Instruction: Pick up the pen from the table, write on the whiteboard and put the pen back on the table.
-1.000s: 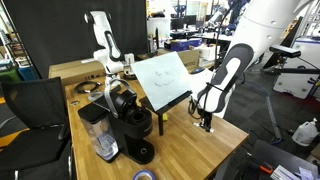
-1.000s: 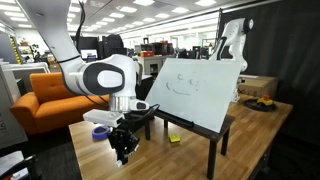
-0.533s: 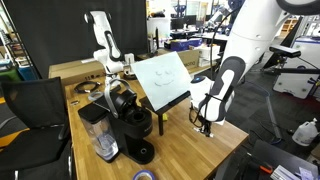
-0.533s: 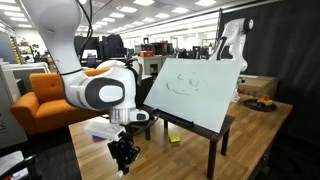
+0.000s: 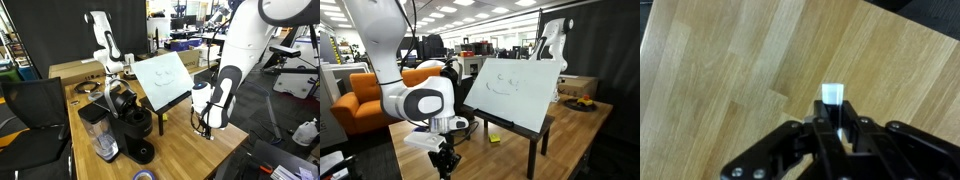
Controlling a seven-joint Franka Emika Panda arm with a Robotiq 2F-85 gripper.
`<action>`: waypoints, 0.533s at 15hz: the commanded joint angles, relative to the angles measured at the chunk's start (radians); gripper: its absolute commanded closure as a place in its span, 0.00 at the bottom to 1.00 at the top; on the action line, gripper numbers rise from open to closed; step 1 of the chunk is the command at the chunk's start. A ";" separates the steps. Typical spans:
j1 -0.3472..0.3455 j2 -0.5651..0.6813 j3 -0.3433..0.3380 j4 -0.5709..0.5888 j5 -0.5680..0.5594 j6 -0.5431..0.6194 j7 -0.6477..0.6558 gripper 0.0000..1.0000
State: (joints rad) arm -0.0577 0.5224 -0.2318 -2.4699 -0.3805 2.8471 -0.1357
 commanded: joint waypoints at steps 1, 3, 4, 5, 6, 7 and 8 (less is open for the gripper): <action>0.035 0.031 -0.037 -0.006 -0.021 0.064 0.015 0.95; 0.045 0.046 -0.047 -0.008 -0.016 0.084 0.014 0.95; 0.047 0.052 -0.050 -0.010 -0.012 0.093 0.011 0.95; 0.052 0.058 -0.054 -0.011 -0.010 0.102 0.010 0.95; 0.055 0.062 -0.056 -0.013 -0.008 0.110 0.009 0.95; 0.059 0.065 -0.059 -0.013 -0.006 0.114 0.009 0.95; 0.062 0.070 -0.062 -0.014 -0.005 0.120 0.009 0.95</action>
State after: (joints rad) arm -0.0213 0.5846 -0.2668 -2.4729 -0.3805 2.9271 -0.1357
